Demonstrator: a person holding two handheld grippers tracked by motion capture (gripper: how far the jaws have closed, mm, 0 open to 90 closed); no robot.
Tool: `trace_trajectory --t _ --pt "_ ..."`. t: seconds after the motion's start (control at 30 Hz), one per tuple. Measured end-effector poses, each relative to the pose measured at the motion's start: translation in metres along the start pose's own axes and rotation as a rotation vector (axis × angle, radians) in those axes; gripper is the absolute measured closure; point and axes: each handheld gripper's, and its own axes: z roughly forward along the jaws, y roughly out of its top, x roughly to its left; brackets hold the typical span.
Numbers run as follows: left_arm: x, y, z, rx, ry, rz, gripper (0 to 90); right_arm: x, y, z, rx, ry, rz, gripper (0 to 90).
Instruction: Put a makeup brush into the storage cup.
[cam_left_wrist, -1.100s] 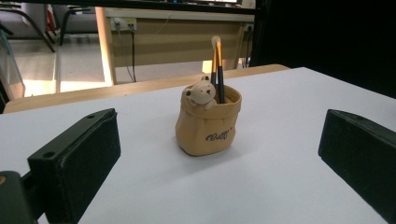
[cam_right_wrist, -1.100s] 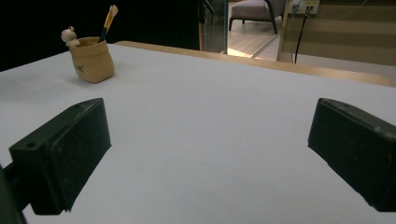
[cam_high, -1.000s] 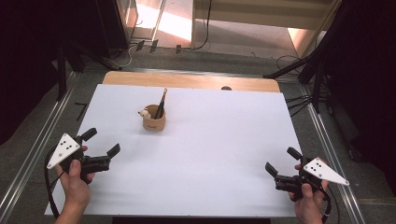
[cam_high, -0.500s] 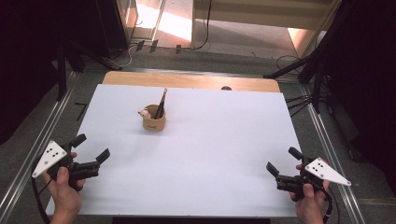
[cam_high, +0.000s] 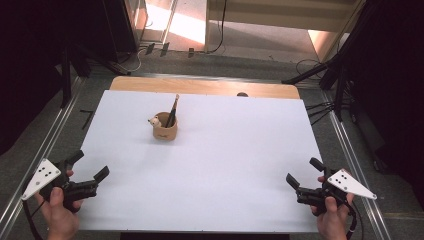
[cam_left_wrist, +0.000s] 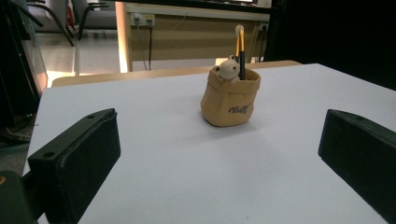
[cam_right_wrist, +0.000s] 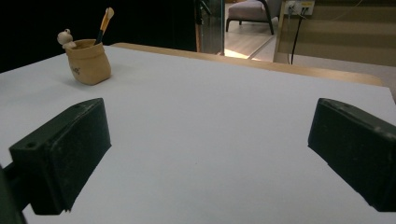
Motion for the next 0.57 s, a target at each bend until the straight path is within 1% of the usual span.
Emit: trace_trajectory --t 0.2,0.3,0.4,0.47,0.57 --pt "0.003 -0.007 -0.01 0.008 0.003 -0.006 0.0 0.0 0.0 -0.001 -0.001 -0.003 0.008 0.0" --pt "0.005 -0.01 -0.013 0.019 0.01 0.001 0.0 -0.002 -0.001 -0.002 0.0 -0.007 0.007 0.0" --pt "0.006 -0.011 -0.016 0.014 0.021 0.003 0.0 -0.002 -0.001 -0.002 0.0 -0.007 0.002 0.0" --pt "0.006 -0.011 -0.017 0.01 0.021 0.003 0.0 -0.001 -0.001 -0.002 0.002 -0.009 0.004 0.0" --pt "0.006 -0.011 -0.016 0.009 0.018 0.005 0.0 0.0 -0.002 -0.001 0.007 -0.01 -0.006 0.0"
